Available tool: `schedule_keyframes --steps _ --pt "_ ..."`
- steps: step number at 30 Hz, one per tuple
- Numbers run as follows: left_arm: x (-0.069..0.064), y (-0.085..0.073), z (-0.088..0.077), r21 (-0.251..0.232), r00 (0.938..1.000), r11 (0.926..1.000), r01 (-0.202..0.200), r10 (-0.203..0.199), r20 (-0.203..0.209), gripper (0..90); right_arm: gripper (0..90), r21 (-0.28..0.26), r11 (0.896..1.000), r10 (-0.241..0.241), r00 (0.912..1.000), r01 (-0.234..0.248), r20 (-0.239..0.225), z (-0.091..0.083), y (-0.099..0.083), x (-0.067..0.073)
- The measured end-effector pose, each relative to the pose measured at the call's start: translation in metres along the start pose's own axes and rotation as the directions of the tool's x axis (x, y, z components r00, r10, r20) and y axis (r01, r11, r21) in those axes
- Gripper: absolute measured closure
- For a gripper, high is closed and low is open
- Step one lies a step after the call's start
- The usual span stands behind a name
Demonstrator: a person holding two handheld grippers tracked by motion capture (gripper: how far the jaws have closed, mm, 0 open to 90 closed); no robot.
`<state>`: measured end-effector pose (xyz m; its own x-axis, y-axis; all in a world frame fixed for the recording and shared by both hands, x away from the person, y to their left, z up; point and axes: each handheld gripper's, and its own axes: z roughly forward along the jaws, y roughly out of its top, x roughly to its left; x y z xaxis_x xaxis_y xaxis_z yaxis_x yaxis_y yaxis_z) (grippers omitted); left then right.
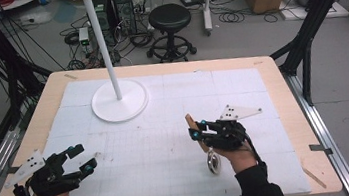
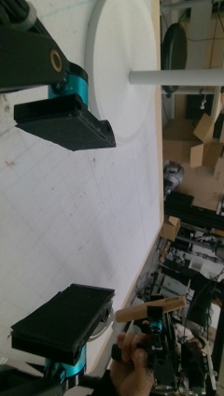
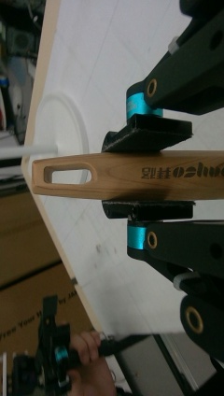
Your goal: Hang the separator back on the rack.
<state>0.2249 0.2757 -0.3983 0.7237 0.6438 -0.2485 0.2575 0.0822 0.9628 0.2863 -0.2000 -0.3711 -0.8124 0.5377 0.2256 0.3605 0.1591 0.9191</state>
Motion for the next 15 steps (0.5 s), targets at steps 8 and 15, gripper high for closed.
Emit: schedule_keyframes --steps 8,15 --pt "-0.011 0.013 0.007 -0.010 0.9893 0.9998 0.015 -0.014 0.145 27.3 67.4 -0.017 0.999 -0.052 0.9929 0.050 -0.107 0.012 0.002 0.020" --pt "-0.026 0.029 0.016 -0.025 0.9718 0.9993 0.029 -0.022 0.235 29.0 67.3 -0.028 0.995 -0.104 0.9743 0.101 -0.200 0.022 0.006 0.043"
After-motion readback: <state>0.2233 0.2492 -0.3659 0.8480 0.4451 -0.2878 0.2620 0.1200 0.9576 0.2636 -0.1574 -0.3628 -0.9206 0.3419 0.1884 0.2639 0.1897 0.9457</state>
